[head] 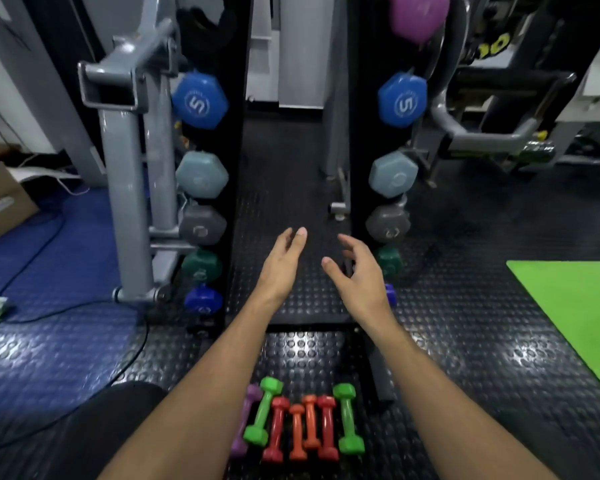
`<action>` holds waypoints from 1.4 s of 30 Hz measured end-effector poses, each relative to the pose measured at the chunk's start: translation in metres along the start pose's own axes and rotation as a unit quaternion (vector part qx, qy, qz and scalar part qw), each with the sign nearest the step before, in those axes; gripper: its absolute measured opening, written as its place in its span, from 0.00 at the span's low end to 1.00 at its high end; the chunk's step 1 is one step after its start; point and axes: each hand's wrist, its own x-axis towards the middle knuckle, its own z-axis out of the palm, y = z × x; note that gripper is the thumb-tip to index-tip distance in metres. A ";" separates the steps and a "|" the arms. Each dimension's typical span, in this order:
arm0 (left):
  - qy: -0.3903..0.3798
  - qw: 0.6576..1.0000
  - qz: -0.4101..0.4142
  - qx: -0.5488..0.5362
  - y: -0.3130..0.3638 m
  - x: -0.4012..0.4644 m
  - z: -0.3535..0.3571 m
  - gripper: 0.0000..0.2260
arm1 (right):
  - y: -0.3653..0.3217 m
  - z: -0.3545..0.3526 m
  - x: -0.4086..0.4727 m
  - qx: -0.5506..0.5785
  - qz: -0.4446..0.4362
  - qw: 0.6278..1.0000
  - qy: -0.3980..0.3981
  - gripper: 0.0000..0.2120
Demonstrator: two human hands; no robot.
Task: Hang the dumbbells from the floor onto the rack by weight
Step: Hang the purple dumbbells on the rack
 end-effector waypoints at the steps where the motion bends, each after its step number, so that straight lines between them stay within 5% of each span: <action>1: 0.004 1.000 -0.027 0.004 -0.020 -0.002 -0.004 0.36 | 0.016 0.013 -0.004 0.001 0.032 0.999 -0.025 0.30; 12: 0.081 0.964 -0.255 0.012 -0.221 -0.030 -0.035 0.28 | 0.141 0.146 -0.057 -0.085 0.199 0.947 -0.239 0.33; 18: 0.176 0.906 -0.385 0.011 -0.318 -0.061 -0.060 0.20 | 0.188 0.232 -0.070 -0.142 0.190 0.908 -0.344 0.27; 24: 0.233 0.830 -0.507 -0.013 -0.422 -0.077 -0.073 0.31 | 0.214 0.293 -0.074 -0.221 0.113 0.861 -0.445 0.33; 27: 0.247 0.791 -0.550 -0.103 -0.425 -0.084 -0.080 0.28 | 0.230 0.319 -0.073 -0.255 0.079 0.835 -0.481 0.27; 33: 0.134 0.753 -0.600 -0.237 -0.421 -0.083 -0.080 0.19 | 0.237 0.339 -0.071 -0.314 0.029 0.796 -0.516 0.16; 42: 0.284 0.751 -0.543 -0.248 -0.405 -0.081 -0.083 0.09 | 0.213 0.329 -0.060 -0.232 -0.027 0.852 -0.469 0.10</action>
